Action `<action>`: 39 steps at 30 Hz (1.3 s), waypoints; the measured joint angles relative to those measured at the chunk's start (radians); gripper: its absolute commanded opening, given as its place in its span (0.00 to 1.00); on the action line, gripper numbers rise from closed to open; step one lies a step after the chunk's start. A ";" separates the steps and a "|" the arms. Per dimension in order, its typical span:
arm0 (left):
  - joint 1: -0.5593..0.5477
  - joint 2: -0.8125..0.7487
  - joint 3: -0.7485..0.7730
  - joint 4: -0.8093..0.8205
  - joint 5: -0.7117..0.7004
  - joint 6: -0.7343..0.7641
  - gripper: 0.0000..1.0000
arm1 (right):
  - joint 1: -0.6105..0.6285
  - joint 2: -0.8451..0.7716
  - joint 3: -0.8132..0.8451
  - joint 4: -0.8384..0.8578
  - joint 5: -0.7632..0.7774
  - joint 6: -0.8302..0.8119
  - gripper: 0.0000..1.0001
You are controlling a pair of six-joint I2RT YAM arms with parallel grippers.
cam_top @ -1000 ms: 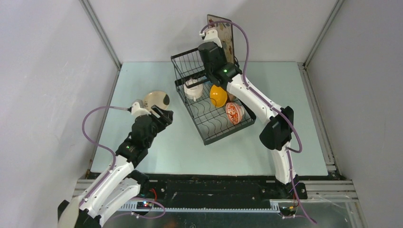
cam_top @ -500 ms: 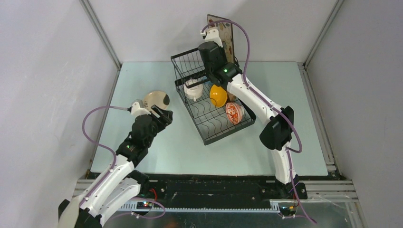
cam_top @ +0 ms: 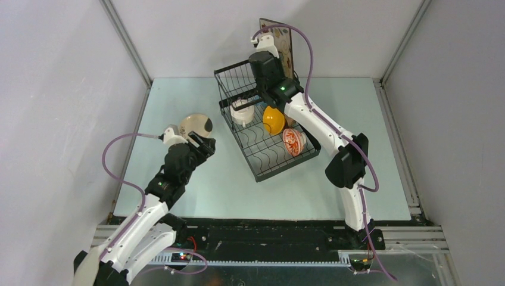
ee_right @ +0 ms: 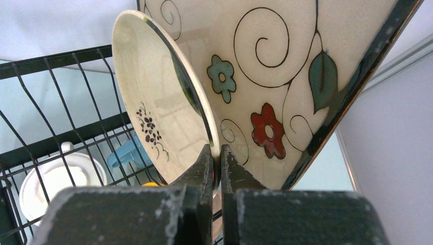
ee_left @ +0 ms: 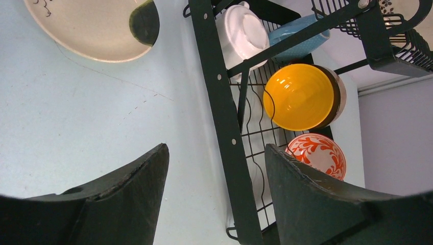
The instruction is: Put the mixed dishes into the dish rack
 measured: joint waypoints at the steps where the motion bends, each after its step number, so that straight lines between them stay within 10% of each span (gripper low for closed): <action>1: 0.002 0.001 0.000 0.000 0.001 -0.002 0.75 | 0.000 0.000 0.000 -0.002 0.000 0.001 0.02; 5: 0.010 0.010 0.000 0.000 0.014 -0.006 0.75 | -0.001 0.000 -0.003 -0.008 -0.003 0.019 0.06; 12: 0.027 0.015 0.000 0.000 0.024 -0.006 0.76 | -0.014 0.003 -0.010 -0.025 -0.041 0.066 0.53; 20: 0.161 0.121 0.000 0.004 0.128 -0.042 0.78 | -0.019 0.003 -0.011 -0.028 -0.107 0.092 0.68; 24: 0.240 0.179 0.000 0.025 0.203 -0.070 0.94 | 0.005 -0.022 -0.018 -0.027 -0.152 0.079 0.85; 39: 0.471 0.578 0.023 0.137 0.281 -0.283 0.93 | 0.142 -0.665 -0.677 0.282 -0.529 0.136 0.82</action>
